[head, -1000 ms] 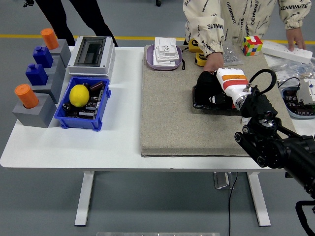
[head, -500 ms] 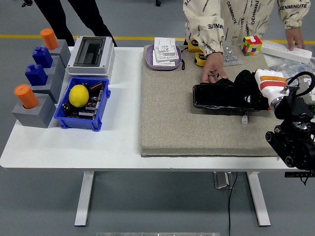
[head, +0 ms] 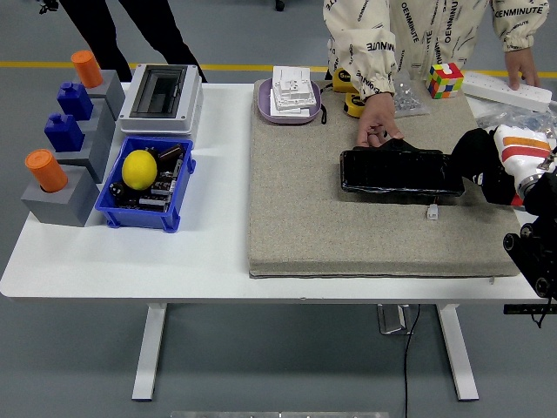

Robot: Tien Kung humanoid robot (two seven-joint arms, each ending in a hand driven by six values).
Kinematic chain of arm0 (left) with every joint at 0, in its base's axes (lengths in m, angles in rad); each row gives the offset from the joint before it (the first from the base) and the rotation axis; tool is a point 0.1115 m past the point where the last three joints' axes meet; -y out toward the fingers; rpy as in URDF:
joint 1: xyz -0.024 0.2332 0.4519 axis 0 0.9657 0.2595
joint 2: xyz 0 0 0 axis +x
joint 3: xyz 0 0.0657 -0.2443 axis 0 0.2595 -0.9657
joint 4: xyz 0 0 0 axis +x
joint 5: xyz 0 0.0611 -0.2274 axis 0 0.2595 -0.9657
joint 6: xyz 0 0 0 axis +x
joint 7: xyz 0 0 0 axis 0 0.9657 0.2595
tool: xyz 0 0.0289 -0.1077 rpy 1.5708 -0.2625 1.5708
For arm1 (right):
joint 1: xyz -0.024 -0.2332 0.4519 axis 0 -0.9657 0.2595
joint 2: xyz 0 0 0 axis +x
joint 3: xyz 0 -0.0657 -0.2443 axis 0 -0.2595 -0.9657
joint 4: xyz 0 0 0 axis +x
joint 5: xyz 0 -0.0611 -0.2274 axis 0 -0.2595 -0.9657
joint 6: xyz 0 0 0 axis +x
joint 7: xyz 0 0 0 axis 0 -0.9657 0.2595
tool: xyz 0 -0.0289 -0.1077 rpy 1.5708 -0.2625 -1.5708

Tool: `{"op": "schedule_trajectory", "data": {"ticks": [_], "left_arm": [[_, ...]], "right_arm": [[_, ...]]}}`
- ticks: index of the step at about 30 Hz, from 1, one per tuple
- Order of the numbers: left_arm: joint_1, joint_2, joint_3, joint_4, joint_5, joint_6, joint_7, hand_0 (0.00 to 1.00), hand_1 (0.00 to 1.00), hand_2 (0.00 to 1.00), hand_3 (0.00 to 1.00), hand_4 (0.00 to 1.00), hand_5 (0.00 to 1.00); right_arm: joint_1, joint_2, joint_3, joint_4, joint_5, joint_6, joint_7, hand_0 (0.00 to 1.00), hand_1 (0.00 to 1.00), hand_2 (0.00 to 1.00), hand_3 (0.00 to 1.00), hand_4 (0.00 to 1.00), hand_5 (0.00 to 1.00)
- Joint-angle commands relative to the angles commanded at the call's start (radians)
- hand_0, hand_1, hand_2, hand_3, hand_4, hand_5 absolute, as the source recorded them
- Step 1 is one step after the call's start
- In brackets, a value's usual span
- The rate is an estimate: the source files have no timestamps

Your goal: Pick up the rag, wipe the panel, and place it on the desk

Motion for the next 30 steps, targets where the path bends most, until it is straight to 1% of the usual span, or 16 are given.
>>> {"op": "schedule_trajectory", "data": {"ticks": [5, 19, 23, 30], "left_arm": [[0.001, 0.000, -0.004, 0.000, 0.003, 0.000, 0.001, 0.645, 0.694, 0.737, 0.563, 0.596, 0.469], [0.001, -0.002, -0.008, 0.000, 0.003, 0.001, 0.002, 0.644, 0.694, 0.736, 0.564, 0.597, 0.469], [0.000, -0.002, -0.006, 0.000, 0.002, 0.001, 0.002, 0.646, 0.694, 0.736, 0.564, 0.596, 0.469], [-0.003, 0.000, -0.002, 0.000, -0.001, 0.001, 0.000, 0.644, 0.694, 0.736, 0.563, 0.597, 0.469]], "right_arm": [[0.006, 0.002, -0.003, 0.003, 0.000, 0.000, 0.000, 0.282, 0.362, 0.420, 0.429, 0.998, 0.116], [0.009, 0.028, -0.033, 0.020, 0.014, -0.001, 0.000, 0.282, 0.361, 0.420, 0.429, 0.998, 0.118], [0.013, 0.039, -0.049, 0.030, 0.020, -0.003, 0.000, 0.283, 0.361, 0.420, 0.429, 0.998, 0.120], [0.023, 0.070, -0.091, 0.049, 0.033, -0.005, -0.001, 0.281, 0.362, 0.421, 0.429, 0.998, 0.121]]}}
